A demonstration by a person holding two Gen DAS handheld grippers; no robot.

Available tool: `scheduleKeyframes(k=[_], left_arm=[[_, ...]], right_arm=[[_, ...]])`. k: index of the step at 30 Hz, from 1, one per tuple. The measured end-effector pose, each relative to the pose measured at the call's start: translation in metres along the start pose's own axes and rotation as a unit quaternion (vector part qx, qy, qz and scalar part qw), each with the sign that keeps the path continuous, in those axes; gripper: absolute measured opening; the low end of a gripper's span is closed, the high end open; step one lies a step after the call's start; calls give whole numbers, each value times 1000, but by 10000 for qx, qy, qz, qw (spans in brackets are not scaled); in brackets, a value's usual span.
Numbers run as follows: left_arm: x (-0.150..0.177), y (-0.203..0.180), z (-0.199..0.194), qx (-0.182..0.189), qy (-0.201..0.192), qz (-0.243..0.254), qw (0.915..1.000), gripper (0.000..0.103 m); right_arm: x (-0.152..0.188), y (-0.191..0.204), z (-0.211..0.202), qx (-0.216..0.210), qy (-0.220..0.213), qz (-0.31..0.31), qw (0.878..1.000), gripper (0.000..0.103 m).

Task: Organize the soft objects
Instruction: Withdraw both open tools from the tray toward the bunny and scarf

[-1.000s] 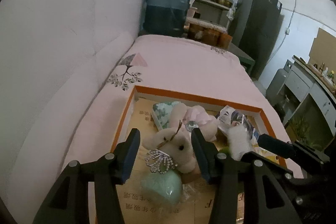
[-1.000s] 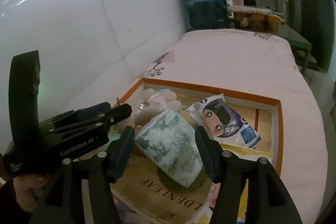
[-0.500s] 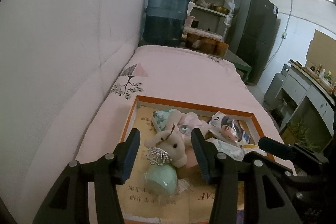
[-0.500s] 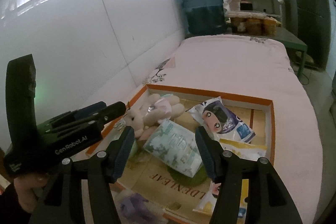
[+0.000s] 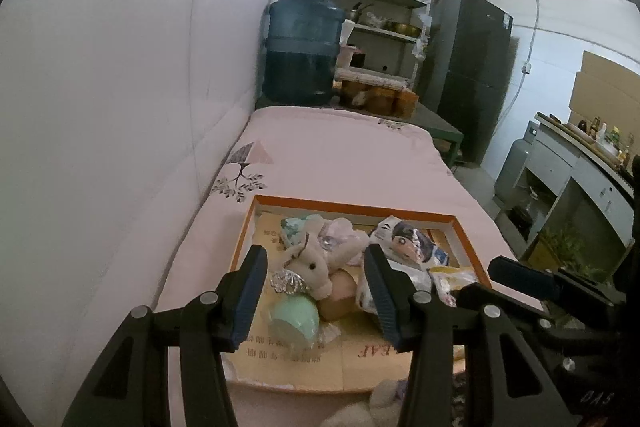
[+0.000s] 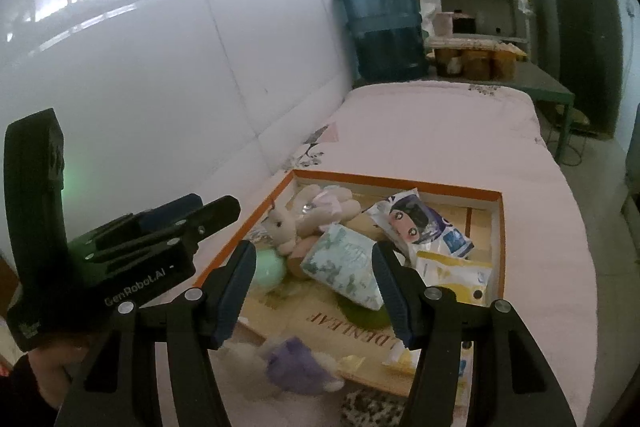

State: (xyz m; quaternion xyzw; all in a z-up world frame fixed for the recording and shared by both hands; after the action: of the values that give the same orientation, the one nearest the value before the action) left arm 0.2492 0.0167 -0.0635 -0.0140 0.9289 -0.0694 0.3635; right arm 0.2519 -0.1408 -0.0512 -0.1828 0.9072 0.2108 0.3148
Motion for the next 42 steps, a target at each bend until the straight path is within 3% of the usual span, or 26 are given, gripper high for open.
scheduleKeyframes(k=[28, 42], left_arm=[[34, -13, -78, 199, -288, 255, 9991, 50], [58, -24, -99, 284, -283, 467, 9981, 50]], right_arm=[[42, 39, -74, 121, -280, 30, 9995, 62], [71, 39, -96, 203, -289, 188, 9992, 62]])
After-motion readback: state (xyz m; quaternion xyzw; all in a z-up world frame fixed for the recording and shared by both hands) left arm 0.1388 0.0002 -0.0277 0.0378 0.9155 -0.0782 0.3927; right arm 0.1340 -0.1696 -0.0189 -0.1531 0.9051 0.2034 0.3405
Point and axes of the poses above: each gripper's, at about its wrist camera, not at the fingertips, and z roughly the way its jaws point, y to its left, x to its underside, the point moved 6 cm from there along z, roughly the way its jaws point, and after that the axes turned 13 degrees about y, right-handed, at the moved point
